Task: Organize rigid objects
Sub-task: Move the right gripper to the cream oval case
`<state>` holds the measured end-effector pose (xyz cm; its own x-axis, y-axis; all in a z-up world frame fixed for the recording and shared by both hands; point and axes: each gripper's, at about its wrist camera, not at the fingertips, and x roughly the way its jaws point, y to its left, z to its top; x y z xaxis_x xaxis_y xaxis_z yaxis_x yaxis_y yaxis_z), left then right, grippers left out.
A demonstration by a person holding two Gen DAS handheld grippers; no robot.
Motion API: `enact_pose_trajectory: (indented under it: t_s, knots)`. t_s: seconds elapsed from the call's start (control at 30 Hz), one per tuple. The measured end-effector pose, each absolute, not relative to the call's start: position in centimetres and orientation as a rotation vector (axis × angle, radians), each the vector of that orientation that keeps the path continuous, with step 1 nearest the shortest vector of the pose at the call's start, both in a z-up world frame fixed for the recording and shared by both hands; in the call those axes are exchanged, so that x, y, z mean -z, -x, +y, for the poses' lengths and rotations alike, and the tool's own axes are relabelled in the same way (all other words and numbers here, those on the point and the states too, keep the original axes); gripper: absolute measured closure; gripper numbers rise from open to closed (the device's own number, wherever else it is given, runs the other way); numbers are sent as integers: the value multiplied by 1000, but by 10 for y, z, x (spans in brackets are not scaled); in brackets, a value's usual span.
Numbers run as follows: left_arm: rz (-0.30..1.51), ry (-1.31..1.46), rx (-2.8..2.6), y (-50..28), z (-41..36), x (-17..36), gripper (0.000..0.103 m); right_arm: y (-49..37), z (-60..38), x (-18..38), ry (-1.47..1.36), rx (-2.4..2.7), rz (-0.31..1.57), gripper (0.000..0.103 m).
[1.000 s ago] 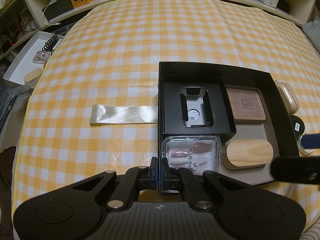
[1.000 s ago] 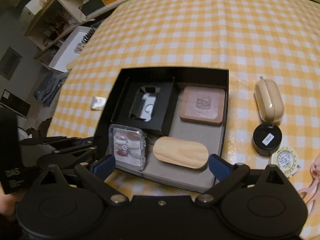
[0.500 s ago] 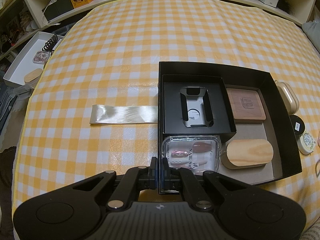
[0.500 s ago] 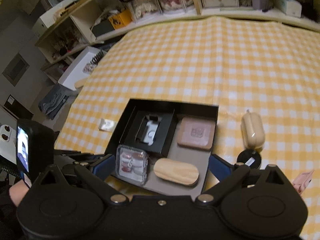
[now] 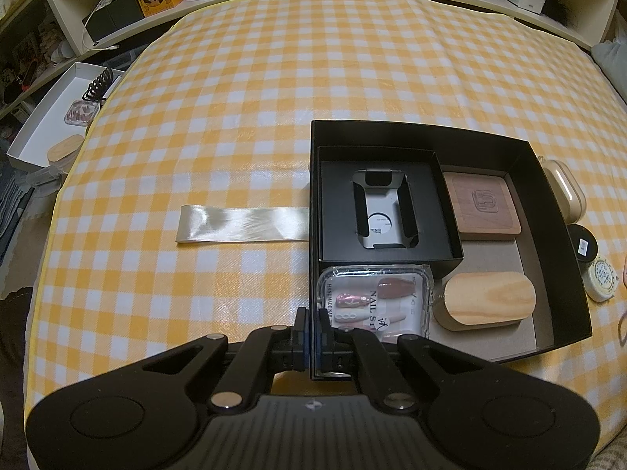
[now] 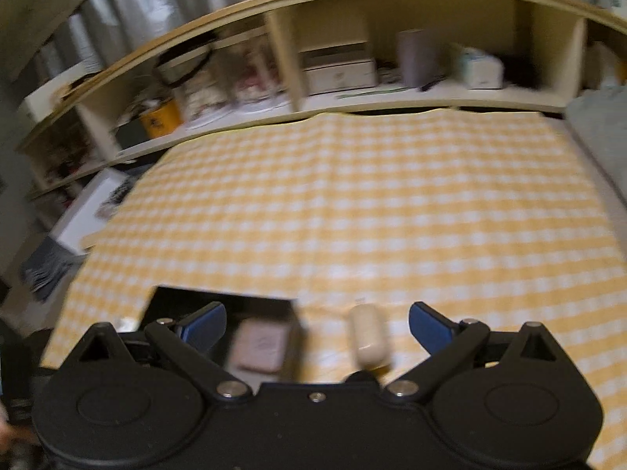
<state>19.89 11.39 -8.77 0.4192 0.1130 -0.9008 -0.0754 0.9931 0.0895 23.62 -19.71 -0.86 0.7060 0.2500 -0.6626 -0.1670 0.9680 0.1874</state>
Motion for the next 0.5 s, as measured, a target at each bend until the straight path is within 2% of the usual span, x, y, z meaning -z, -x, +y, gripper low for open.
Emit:
enact_pose_trajectory:
  t_s: [0.5]
  knots:
    - [1133, -37, -118, -199, 113, 88, 100, -277, -209, 72, 18, -144, 764, 0]
